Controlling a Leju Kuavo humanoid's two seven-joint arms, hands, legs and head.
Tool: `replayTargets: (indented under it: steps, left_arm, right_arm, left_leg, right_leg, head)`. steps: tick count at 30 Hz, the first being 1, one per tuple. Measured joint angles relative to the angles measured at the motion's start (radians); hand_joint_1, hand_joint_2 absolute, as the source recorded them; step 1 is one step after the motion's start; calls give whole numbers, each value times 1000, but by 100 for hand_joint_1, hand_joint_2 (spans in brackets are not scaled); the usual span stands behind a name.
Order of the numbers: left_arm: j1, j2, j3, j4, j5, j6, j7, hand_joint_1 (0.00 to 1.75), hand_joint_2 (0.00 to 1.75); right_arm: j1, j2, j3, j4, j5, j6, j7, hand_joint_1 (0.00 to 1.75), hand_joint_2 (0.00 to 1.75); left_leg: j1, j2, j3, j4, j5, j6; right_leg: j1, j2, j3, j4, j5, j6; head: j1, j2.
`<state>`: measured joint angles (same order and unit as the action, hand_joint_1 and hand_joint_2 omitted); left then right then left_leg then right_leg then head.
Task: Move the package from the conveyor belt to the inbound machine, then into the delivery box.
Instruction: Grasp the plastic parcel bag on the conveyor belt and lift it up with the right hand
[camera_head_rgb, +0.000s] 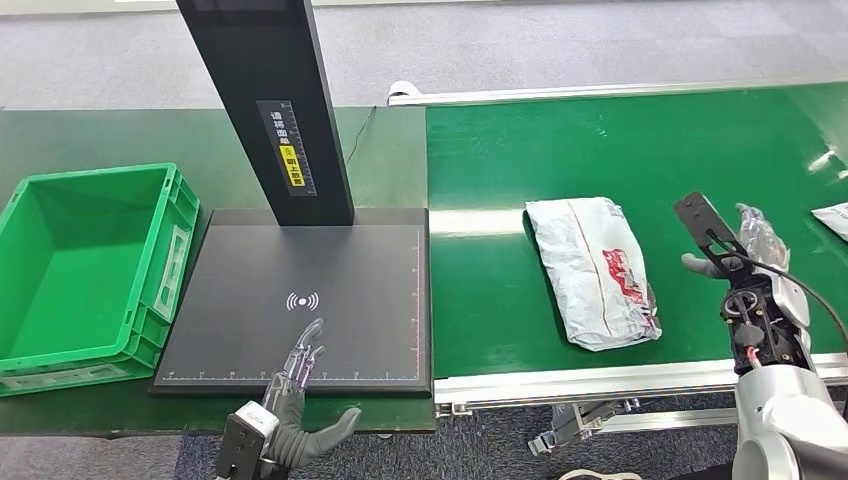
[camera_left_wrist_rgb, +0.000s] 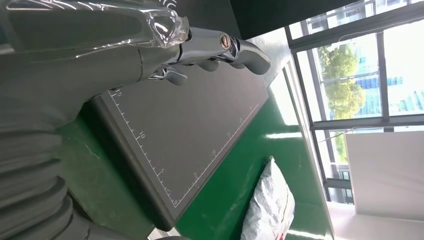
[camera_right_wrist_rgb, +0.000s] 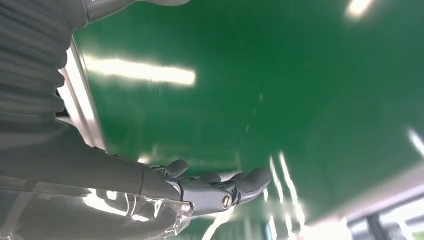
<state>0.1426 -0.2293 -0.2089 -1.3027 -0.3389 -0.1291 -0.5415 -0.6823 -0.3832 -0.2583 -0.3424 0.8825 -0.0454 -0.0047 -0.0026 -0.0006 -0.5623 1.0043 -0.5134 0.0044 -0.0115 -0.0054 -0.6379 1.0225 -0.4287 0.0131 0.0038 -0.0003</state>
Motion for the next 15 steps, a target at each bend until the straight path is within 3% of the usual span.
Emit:
replayTargets:
  steps: [7,11,15]
  left_arm:
    - [-7,0,8,7,-4,-13,-5,0,175]
    - [-33,0,10,32,-2,-22,-15,0,175]
    - [-70,-1,7,72,6,-26,-25,0,175]
  right_arm:
    - [54,8,-40,6,3,185,-158,0,175]
    - [91,71,-3,8,73,416,-336,0,175]
    - [109,168,59,16,91,428,-267,0,175]
  left_leg:
    - [0,0,-1,0,0,0]
    - [3,4,-1,-1,-1,-1]
    - [3,4,1,0,0,-1]
  right_leg:
    - [0,0,0,0,0,0]
    - [2,4,0,0,0,-1]
    - [3,3,0,0,1,-1]
  head:
    - [0,0]
    - [0,0]
    - [-1,0]
